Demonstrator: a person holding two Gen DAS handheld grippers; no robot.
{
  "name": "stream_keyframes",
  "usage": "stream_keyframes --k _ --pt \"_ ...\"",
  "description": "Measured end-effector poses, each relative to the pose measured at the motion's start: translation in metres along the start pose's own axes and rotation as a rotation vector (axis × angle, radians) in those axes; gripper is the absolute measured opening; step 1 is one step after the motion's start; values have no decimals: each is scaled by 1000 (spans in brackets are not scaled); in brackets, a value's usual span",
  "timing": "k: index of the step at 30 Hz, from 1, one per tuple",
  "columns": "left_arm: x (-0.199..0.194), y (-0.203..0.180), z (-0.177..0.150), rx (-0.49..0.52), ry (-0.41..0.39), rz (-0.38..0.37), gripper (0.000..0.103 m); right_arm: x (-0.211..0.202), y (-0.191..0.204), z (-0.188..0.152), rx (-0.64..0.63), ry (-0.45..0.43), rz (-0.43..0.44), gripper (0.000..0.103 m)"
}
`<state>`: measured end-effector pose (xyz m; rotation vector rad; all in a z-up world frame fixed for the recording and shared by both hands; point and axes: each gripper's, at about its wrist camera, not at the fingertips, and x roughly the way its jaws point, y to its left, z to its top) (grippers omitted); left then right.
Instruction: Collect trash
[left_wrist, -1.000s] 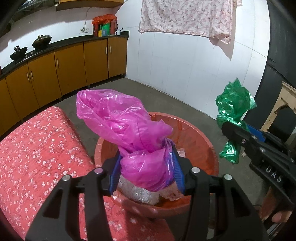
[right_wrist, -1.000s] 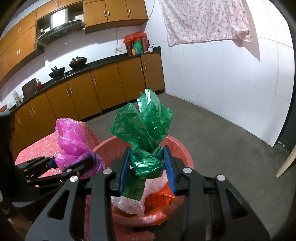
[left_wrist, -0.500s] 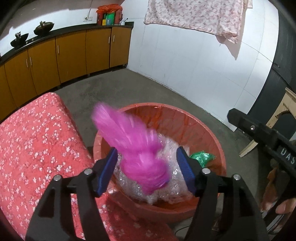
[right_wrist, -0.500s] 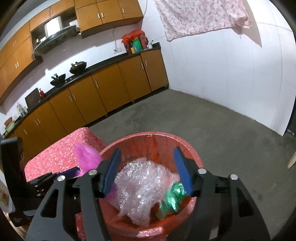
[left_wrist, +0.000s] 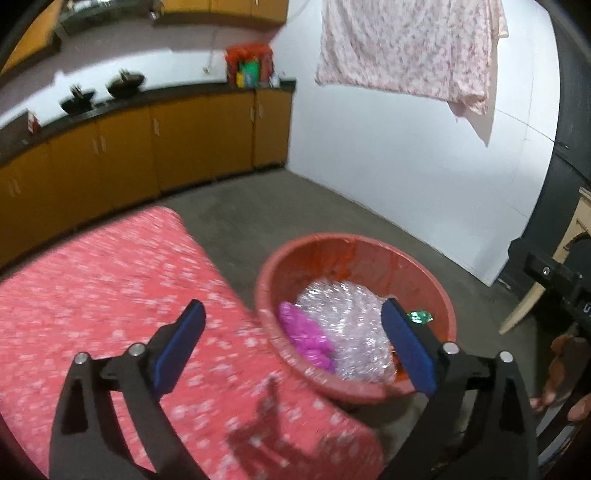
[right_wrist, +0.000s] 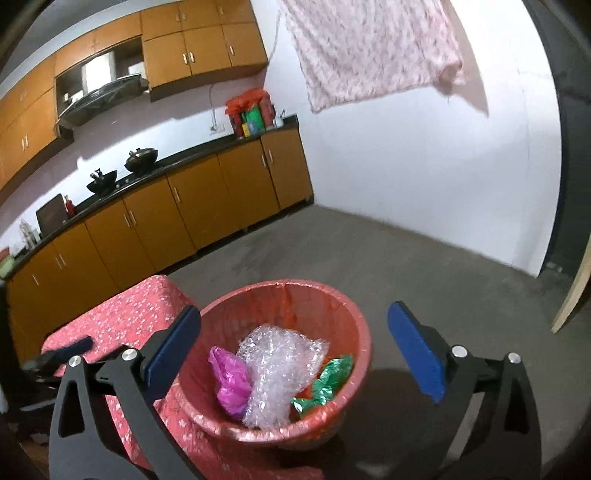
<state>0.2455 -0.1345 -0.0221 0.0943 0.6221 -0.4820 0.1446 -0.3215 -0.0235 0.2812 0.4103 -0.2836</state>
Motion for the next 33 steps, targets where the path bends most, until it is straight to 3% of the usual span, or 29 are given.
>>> stream_keyframes --k 9,14,25,33 --pt "-122 13 -37 50 -153 185 99 -78 44 -24 -178 -69 1 101" --pt "-174 21 -62 46 -200 287 99 -107 52 -39 -187 -61 52 101" --pt "-235 40 -108 -20 -203 405 99 -142 87 -70 -305 -67 82 101" --pt "-261 51 -125 -70 -203 434 99 -159 93 -86 -310 -73 84 101"
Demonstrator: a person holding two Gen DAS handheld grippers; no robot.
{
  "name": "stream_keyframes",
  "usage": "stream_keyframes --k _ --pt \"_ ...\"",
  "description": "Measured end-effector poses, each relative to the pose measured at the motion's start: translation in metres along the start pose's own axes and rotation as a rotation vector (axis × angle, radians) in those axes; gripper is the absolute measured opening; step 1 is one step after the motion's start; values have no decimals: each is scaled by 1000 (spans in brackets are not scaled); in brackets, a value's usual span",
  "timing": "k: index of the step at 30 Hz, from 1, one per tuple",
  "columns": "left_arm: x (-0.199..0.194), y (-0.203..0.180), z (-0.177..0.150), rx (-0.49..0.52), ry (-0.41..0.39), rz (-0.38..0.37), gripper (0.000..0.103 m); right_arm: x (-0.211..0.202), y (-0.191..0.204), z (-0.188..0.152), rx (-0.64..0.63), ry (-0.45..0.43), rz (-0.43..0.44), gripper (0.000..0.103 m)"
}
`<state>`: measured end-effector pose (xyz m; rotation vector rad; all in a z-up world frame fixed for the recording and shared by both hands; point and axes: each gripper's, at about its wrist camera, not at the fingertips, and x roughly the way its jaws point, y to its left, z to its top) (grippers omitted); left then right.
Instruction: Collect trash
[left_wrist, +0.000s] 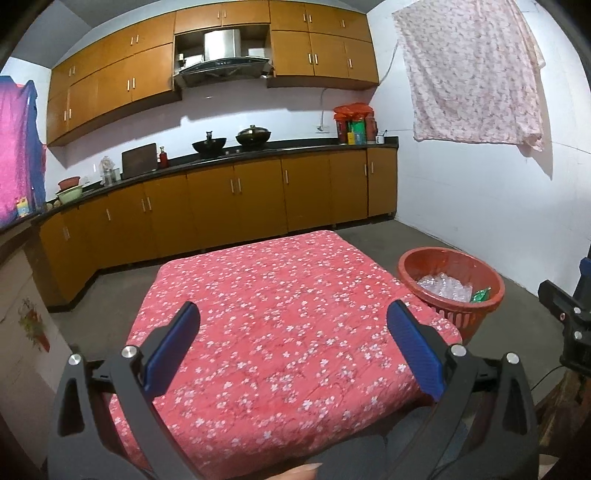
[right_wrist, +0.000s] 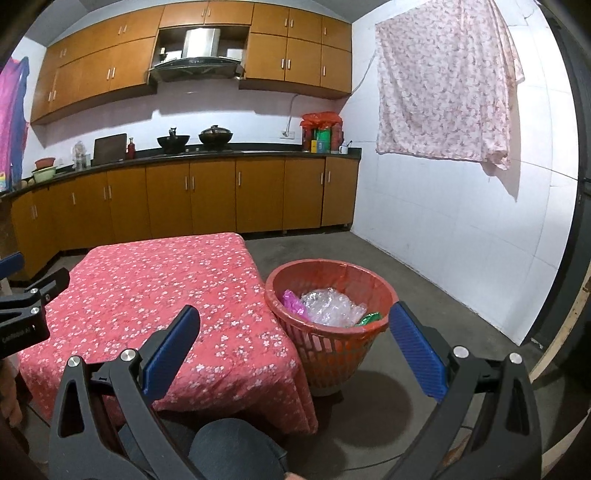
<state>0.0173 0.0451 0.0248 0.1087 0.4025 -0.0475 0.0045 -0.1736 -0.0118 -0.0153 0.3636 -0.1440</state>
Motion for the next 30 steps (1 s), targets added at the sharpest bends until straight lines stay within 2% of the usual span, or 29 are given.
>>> stream_keyframes --k 17,30 --pt "-18 -4 -14 -3 10 -20 99 -19 11 -12 20 -28 -17 101" --pt "-19 -6 -18 -14 16 -25 99 -19 14 -18 28 -8 -17 101"
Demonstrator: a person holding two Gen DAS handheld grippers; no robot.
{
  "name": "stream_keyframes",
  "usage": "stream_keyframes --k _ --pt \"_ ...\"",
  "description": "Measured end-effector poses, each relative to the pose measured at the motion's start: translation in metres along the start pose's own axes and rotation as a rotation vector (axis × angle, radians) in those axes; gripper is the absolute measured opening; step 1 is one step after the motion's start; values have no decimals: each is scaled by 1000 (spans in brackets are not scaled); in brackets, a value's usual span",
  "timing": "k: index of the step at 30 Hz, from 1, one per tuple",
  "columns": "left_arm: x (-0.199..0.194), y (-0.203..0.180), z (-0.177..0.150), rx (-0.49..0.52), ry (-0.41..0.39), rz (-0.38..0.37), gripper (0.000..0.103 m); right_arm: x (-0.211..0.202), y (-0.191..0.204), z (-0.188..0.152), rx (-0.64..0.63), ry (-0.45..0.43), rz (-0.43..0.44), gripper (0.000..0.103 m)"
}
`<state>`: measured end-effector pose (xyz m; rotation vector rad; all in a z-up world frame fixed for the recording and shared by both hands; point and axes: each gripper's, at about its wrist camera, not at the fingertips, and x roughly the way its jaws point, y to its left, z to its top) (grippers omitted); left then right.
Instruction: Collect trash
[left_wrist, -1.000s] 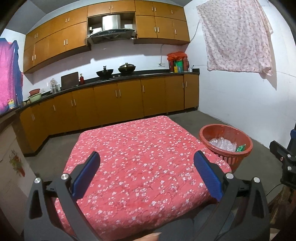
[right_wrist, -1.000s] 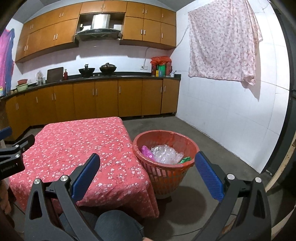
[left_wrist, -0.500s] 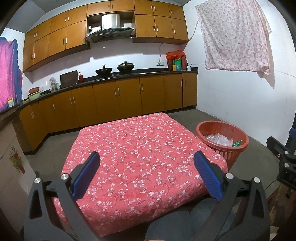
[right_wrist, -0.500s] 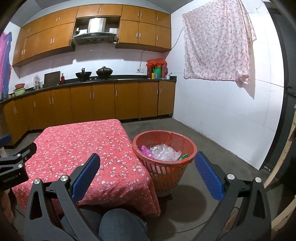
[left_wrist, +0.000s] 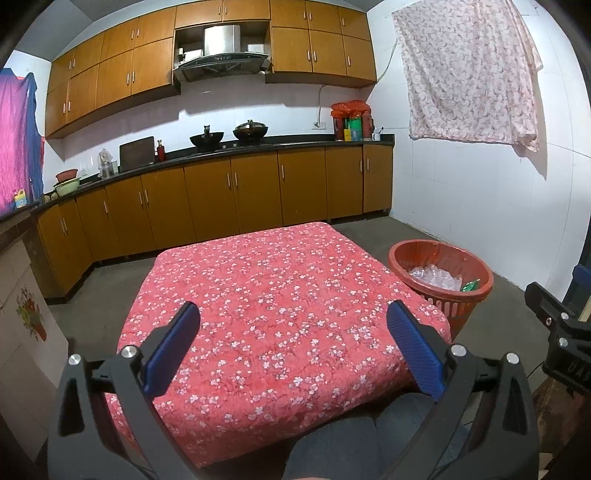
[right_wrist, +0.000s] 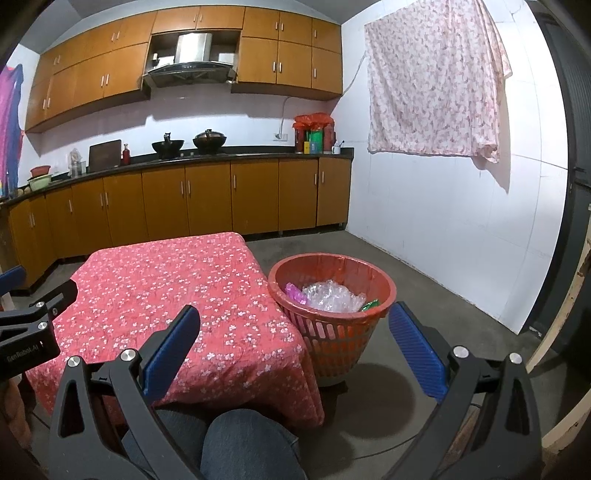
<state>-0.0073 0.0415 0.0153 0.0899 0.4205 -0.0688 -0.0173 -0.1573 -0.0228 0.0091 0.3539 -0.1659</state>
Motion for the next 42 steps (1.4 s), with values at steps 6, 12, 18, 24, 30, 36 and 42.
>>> stream_keyframes --k 6,12,18,24,30,36,42 --pt "0 0 0 -1 0 0 99 0 0 0 1 -1 1 101" --pt "0 -1 0 0 0 -1 99 0 -1 1 4 1 -3 101" --pt "0 -2 0 -3 1 -3 99 0 -1 1 4 1 -3 101" --pt "0 -2 -1 -4 1 -4 99 0 -1 1 3 0 -3 101" --pt "1 -2 -1 -4 1 -3 99 0 -2 1 4 2 -3 101" --pt "1 -2 -1 -4 1 -4 99 0 -2 1 4 2 -3 101" --pt "1 -3 -1 -5 2 -4 99 0 -2 2 3 1 -2 101"
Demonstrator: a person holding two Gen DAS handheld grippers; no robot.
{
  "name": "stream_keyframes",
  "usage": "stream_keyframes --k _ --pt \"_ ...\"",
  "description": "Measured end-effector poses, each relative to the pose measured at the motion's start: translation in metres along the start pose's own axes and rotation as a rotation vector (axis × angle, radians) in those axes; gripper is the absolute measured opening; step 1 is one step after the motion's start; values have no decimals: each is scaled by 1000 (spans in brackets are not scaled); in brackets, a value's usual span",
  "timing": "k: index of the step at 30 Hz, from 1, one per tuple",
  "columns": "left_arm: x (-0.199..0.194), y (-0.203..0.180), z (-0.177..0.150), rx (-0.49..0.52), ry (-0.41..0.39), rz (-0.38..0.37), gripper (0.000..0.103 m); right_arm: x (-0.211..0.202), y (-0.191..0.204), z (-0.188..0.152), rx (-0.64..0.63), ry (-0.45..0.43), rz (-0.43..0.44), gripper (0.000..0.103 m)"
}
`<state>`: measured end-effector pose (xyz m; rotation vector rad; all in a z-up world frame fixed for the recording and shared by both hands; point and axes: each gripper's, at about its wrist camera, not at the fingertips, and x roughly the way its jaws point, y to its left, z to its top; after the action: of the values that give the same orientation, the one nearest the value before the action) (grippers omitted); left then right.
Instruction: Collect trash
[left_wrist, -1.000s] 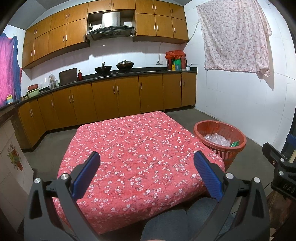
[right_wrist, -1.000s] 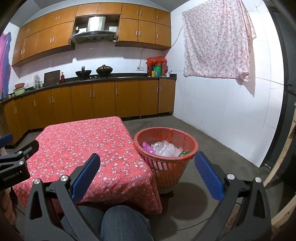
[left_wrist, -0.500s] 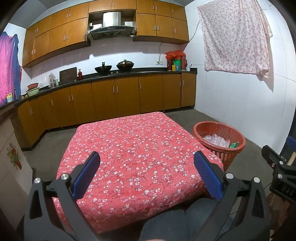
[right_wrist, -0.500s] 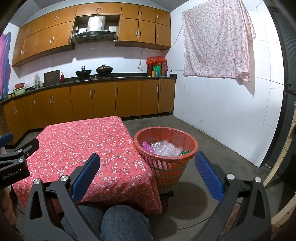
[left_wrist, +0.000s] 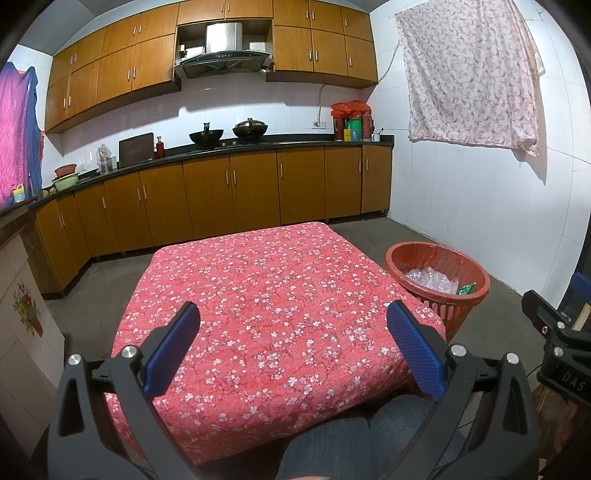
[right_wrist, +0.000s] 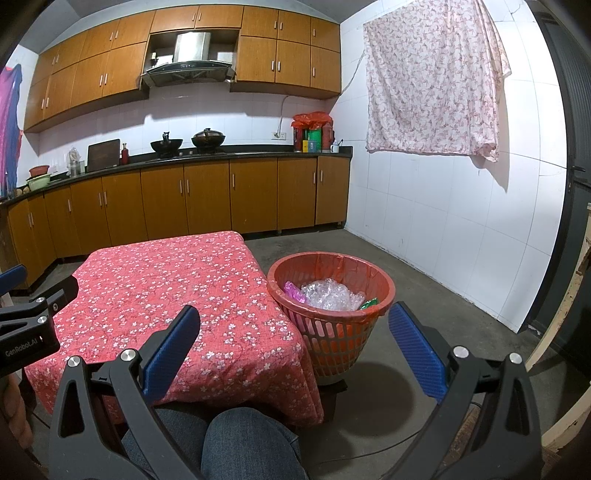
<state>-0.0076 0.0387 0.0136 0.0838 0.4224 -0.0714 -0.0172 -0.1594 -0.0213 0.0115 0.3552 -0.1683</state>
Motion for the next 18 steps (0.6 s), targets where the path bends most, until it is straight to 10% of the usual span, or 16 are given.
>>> stream_keyframes --k 18 --pt "0 1 0 -1 1 0 99 0 0 0 1 0 0 101"
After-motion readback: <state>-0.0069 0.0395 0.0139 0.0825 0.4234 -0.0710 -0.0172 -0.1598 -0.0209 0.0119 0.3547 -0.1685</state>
